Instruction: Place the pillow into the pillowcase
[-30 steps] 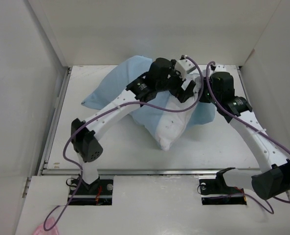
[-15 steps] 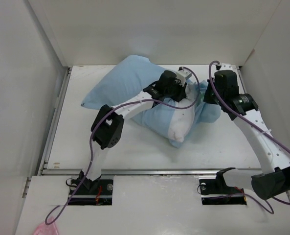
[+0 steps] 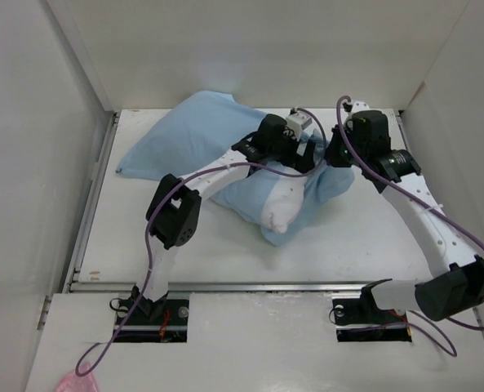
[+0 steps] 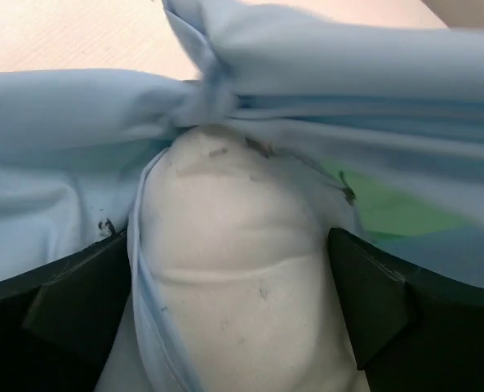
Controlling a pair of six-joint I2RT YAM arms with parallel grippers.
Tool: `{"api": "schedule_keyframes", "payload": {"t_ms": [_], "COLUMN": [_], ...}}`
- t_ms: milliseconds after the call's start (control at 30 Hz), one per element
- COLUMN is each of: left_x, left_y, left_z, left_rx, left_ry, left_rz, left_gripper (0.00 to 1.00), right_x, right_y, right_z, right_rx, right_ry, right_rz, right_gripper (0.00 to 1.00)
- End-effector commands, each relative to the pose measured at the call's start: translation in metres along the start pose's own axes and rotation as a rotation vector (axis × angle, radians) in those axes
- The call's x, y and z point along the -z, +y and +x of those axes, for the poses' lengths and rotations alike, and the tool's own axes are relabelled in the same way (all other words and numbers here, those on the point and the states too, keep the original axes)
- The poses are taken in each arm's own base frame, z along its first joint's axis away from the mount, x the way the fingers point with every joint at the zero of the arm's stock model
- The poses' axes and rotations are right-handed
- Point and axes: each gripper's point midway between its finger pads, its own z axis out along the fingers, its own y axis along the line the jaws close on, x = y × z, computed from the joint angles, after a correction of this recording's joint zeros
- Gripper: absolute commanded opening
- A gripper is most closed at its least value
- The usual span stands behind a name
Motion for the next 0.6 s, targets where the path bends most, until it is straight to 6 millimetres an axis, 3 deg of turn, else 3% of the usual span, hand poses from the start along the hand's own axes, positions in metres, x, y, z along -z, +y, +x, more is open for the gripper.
{"api": "schedule_keyframes", "payload": {"t_ms": [0, 33, 133, 167, 267, 333, 433, 467, 533, 567], "left_x": [0.049, 0.067, 0.096, 0.115, 0.153, 0.168, 0.199, 0.199, 0.213, 0.205], "left_y": [0.011, 0.001, -0.012, -0.012, -0.002, 0.007, -0.003, -0.001, -0.011, -0.012], "left_z": [0.011, -0.018, -0.046, -0.064, -0.088, -0.083, -0.089, -0.072, -0.072, -0.048], "left_rx": [0.041, 0.02, 0.001, 0.002, 0.028, 0.07, 0.091, 0.106, 0.122, 0.148], "left_ry": [0.108, 0.045, -0.015, -0.058, -0.126, -0.125, -0.178, -0.155, -0.201, -0.16], "left_rz": [-0.023, -0.014, -0.008, -0.033, -0.172, -0.235, -0.243, -0.247, -0.216, -0.192], "left_gripper": [1.0, 1.0, 1.0, 1.0, 1.0, 1.0, 1.0, 1.0, 1.0, 1.0], "right_x": [-0.006, -0.013, -0.03, -0.03, -0.034, -0.04, -0.043, -0.048, -0.055, -0.063], "right_y": [0.024, 0.024, 0.021, 0.016, 0.01, 0.009, 0.017, 0.019, 0.027, 0.029], "right_z": [-0.066, -0.059, -0.047, -0.049, -0.044, -0.04, -0.04, -0.038, -0.031, -0.028], "right_rx": [0.02, 0.021, 0.022, 0.018, 0.015, 0.016, 0.031, 0.042, 0.061, 0.079], "right_ry": [-0.257, -0.235, -0.203, -0.211, -0.209, -0.199, -0.198, -0.187, -0.162, -0.149], "right_rz": [-0.121, -0.124, -0.115, -0.084, -0.057, -0.054, -0.1, -0.116, -0.165, -0.176], "right_gripper": [0.0, 0.0, 0.0, 0.0, 0.0, 0.0, 0.0, 0.0, 0.02, 0.09]}}
